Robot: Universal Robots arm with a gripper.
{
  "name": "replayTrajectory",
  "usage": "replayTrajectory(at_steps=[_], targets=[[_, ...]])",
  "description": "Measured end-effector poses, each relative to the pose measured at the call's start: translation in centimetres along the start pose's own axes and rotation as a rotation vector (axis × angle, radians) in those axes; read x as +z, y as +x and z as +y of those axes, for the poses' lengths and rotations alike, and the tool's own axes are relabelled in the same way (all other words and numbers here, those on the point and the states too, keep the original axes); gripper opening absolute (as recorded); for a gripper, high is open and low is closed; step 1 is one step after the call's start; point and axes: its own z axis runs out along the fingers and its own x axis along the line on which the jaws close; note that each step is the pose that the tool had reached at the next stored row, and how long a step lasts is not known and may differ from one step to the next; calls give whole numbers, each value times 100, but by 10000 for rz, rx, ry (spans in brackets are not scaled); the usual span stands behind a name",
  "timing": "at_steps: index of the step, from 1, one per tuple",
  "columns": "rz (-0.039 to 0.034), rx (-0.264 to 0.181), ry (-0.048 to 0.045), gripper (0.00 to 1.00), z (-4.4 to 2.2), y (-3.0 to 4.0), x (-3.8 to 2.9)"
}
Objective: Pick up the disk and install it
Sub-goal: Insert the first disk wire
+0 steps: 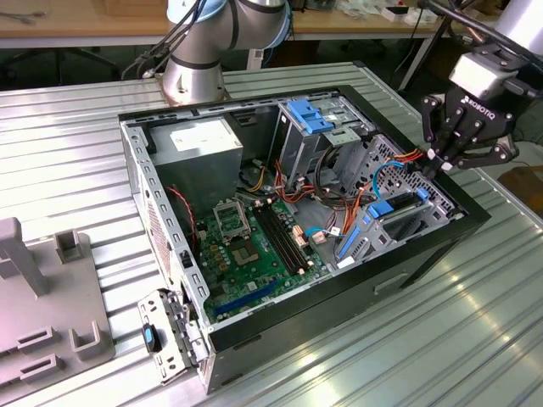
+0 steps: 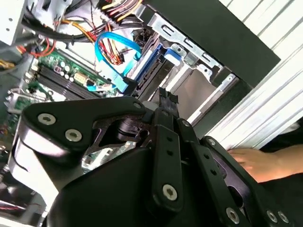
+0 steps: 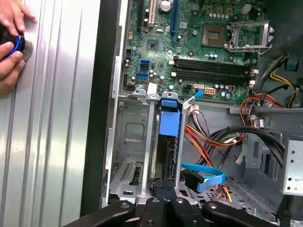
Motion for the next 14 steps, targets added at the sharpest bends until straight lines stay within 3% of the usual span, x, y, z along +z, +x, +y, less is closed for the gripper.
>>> replayTrajectory(at_steps=[3,8,11,14], targets=[[-9,-389,9,11,-7,0,2],[-16,-679,22,11,-41,-13,6],[-27,-1257,32,11,-43,-15,7],[-49,-2159,49,11,-44,-15,10]])
